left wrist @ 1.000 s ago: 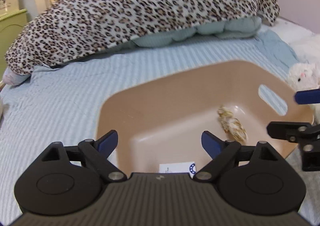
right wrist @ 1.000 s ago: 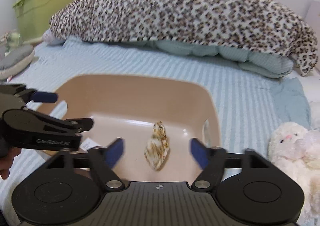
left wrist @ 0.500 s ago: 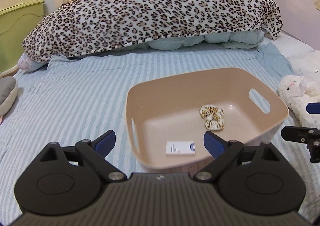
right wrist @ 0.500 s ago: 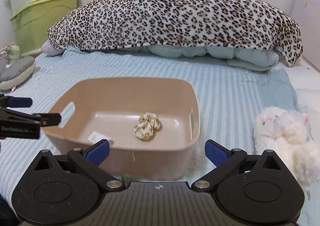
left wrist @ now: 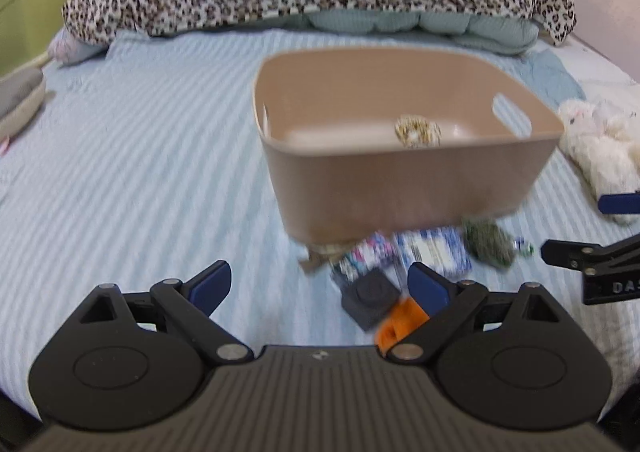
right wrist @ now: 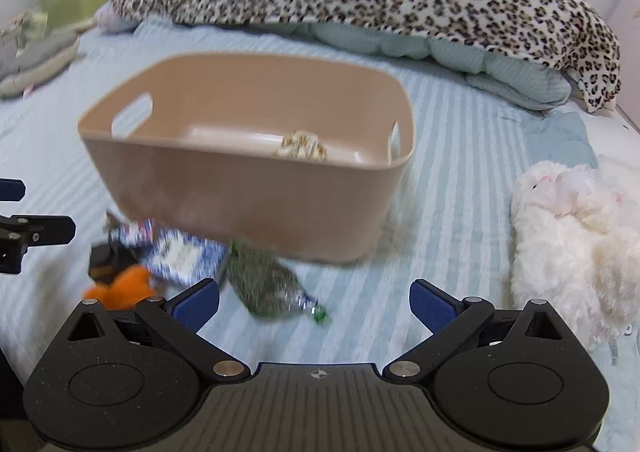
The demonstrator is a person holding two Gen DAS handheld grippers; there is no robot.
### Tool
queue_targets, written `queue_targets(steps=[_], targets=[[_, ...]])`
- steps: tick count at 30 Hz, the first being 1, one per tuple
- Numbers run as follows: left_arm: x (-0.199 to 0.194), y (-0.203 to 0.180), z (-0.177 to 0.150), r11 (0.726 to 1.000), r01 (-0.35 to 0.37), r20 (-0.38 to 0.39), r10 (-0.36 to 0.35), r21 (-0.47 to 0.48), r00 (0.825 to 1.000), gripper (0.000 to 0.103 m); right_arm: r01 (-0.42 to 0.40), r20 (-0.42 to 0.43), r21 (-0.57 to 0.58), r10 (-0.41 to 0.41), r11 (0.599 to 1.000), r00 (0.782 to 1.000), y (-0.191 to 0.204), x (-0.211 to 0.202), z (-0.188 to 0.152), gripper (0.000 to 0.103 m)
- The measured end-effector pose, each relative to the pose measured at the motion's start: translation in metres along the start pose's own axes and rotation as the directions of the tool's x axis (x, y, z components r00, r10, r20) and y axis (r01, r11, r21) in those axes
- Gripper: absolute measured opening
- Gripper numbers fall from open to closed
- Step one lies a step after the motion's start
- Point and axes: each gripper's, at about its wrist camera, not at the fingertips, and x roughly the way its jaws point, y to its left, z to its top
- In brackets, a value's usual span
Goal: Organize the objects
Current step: 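Grasp the orange cloth with the left tool while the right grasps the green tea bag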
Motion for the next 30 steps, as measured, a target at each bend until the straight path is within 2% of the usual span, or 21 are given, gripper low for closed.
queue_targets(steps=[9, 18, 21, 24, 27, 28, 29, 30], targets=[[0.028, -0.017, -0.035, 0.999, 0.034, -0.091, -0.031, 0.033, 0.995, 0.095, 0.001, -0.062, -0.093, -0.007, 0.996, 0.998, 0.018, 0.032, -0.023, 0.103], [0.051, -0.011, -0.037, 0.996, 0.068, -0.146, -0.077, -0.06, 0.986, 0.095, 0.023, -0.033, -0.151, -0.029, 0.988, 0.999, 0.031, 0.05, -0.027, 0.095], [0.053, -0.009, -0.036, 0.992, 0.093, -0.144, -0.105, -0.09, 0.984, 0.09, 0.019, -0.016, -0.137, -0.021, 0.99, 1.0, 0.032, 0.054, -0.024, 0.093], [0.054, -0.01, -0.034, 0.989, 0.114, -0.151, -0.128, -0.097, 0.98, 0.078, 0.022, -0.002, -0.146, -0.022, 0.989, 1.0, 0.034, 0.06, -0.022, 0.088], [0.055, -0.014, -0.033, 0.987, 0.132, -0.163, -0.146, -0.093, 0.976, 0.066, 0.011, -0.003, -0.161, -0.012, 0.987, 1.0, 0.038, 0.065, -0.022, 0.075], [0.056, -0.016, -0.033, 0.987, 0.137, -0.166, -0.15, -0.086, 0.975, 0.058, 0.007, 0.002, -0.163, -0.006, 0.987, 1.0, 0.039, 0.066, -0.022, 0.07], [0.057, -0.017, -0.033, 0.987, 0.141, -0.168, -0.153, -0.077, 0.974, 0.045, 0.002, 0.009, -0.168, -0.001, 0.986, 1.0, 0.04, 0.066, -0.022, 0.067], [0.058, -0.018, -0.033, 0.987, 0.143, -0.173, -0.153, -0.069, 0.973, 0.038, -0.001, 0.013, -0.172, 0.003, 0.985, 1.0, 0.041, 0.066, -0.022, 0.057]])
